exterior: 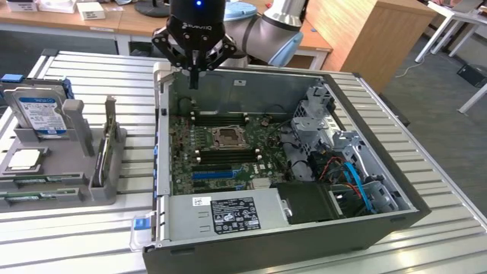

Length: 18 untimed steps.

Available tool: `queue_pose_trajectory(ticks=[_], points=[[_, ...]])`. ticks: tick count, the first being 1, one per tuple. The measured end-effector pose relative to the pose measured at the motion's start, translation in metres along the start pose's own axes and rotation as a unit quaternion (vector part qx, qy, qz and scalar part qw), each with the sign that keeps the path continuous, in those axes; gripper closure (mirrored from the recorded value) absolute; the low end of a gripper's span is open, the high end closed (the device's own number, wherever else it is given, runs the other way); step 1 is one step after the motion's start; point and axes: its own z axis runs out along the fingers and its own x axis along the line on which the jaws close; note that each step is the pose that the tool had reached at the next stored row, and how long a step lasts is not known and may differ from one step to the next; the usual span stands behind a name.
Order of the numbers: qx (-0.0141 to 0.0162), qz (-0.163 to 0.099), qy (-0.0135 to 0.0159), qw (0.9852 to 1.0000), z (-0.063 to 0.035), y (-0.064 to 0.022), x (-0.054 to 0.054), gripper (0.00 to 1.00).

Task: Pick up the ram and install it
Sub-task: 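Reach for the ram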

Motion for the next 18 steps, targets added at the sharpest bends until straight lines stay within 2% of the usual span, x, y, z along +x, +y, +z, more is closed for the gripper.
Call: queue_pose_trajectory(ticks=[10,18], points=[[0.0003,0.0,0.0036,1.0,-0.0002,-0.0018,0.024,0.89],[0.0004,0.0,0.0051,1.0,-0.0002,-0.0035,0.047,0.89]])
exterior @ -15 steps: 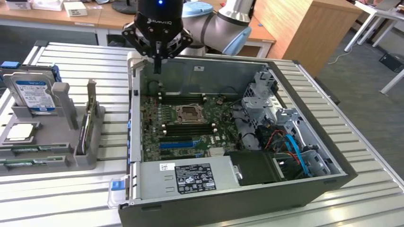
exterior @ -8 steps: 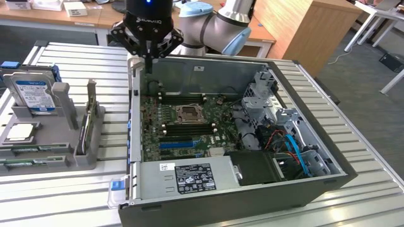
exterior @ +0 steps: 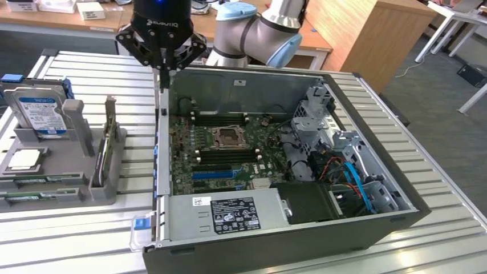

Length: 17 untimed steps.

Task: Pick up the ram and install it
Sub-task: 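Reach for the ram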

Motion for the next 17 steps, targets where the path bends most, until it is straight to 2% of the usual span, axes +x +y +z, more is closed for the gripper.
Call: queue_pose_trajectory(ticks=[17], points=[[0.0002,0.0,0.0027,1.0,0.0005,-0.0039,0.052,0.89]])
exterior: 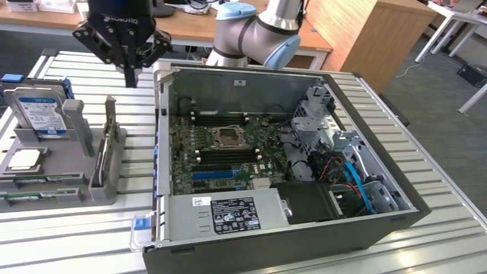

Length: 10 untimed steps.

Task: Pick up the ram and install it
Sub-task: 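Reach for the ram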

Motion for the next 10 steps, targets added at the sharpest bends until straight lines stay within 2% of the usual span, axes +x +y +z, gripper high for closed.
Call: queue_pose_trajectory(ticks=[10], points=[[0.0001,0.0,0.0015,1.0,0.0004,-0.0024,0.031,0.89]])
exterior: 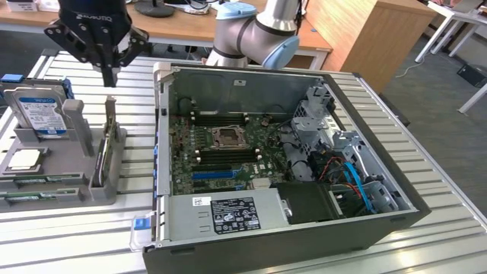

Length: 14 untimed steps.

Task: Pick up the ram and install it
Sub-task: 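Reach for the ram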

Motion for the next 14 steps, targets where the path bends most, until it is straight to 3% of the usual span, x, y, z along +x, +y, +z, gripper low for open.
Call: queue_pose_trajectory(ticks=[14], points=[[0.0001,0.0,0.0021,1.0,0.0006,-0.0031,0.041,0.89]])
